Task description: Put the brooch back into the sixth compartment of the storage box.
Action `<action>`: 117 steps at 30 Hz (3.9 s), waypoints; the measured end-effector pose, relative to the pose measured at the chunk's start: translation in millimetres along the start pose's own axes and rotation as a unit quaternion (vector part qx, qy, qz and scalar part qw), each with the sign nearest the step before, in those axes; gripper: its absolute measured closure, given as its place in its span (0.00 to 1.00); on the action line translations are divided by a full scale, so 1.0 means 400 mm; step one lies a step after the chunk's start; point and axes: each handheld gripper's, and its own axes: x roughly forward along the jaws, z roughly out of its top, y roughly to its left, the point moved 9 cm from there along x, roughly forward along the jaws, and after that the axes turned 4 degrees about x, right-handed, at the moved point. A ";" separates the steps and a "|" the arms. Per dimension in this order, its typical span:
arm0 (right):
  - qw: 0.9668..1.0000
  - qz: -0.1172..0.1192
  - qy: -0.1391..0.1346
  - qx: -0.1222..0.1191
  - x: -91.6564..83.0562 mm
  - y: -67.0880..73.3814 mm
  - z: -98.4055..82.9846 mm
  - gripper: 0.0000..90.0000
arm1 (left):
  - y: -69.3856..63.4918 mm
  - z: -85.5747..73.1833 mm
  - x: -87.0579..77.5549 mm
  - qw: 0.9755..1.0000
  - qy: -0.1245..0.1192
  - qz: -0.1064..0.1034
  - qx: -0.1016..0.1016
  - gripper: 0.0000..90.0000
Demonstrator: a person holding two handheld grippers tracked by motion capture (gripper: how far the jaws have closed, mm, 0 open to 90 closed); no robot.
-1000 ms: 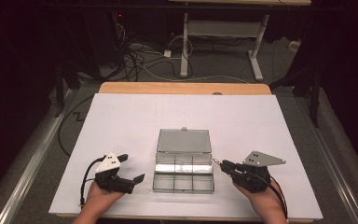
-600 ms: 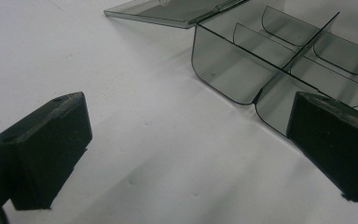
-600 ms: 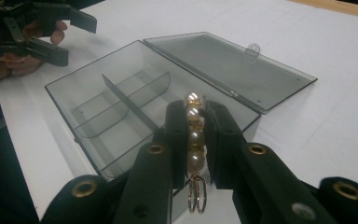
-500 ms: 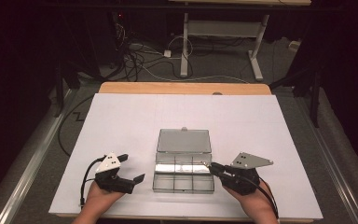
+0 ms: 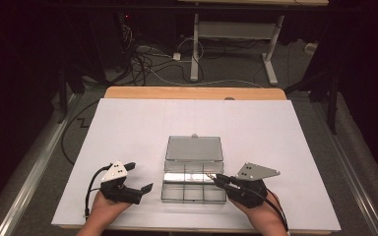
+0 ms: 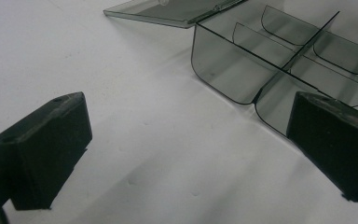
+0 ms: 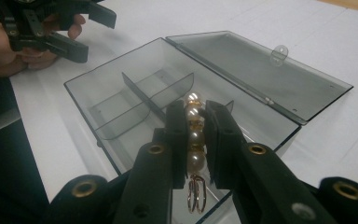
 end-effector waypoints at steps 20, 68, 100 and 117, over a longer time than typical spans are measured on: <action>1.000 -0.003 0.025 0.003 0.028 0.012 -0.041 0.90 | -0.001 0.000 -0.001 1.000 0.000 0.000 0.002 0.00; 0.999 -0.023 0.012 0.036 -0.008 -0.048 -0.056 0.77 | -0.001 0.000 -0.001 1.000 -0.001 -0.001 0.001 0.00; 0.992 -0.094 0.018 0.087 -0.008 -0.197 -0.136 0.14 | -0.001 0.000 0.001 1.000 0.002 0.002 0.003 0.00; 0.988 -0.118 0.011 0.102 -0.001 -0.227 -0.133 0.00 | 0.009 0.005 0.012 1.000 0.019 0.010 -0.019 0.00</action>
